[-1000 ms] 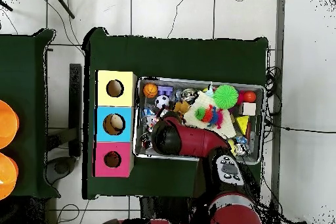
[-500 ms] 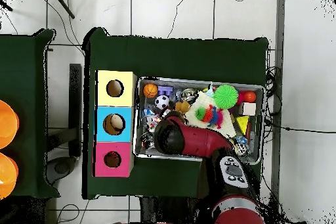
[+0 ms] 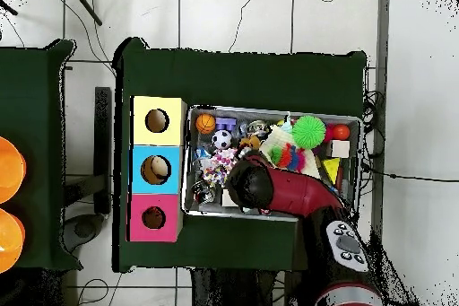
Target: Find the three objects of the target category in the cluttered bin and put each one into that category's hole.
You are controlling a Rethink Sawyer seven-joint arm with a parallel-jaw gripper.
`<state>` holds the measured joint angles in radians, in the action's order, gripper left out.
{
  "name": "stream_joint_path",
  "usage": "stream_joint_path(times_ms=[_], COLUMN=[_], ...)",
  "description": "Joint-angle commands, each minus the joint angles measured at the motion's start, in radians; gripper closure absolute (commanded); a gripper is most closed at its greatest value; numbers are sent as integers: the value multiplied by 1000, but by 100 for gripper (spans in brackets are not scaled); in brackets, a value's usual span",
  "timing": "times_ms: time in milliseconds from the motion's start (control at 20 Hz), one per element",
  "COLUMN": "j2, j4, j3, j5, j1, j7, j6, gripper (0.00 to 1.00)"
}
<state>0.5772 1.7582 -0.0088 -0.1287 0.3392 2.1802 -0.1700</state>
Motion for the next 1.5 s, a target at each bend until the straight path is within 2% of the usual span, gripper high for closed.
stream_joint_path(times_ms=[50,600,950,1200,1500], j2=[4,2,8,-6,-41], j4=[-66,-73,-66,-74,-99], j3=[91,94,77,61,62], j5=[-29,-35,-25,-12,-7], j1=[38,37,10,-26,-32], j7=[-35,-30,-1,28,31], j6=[-125,-123,-119,-108,-89], gripper=[0,0,0,0,0])
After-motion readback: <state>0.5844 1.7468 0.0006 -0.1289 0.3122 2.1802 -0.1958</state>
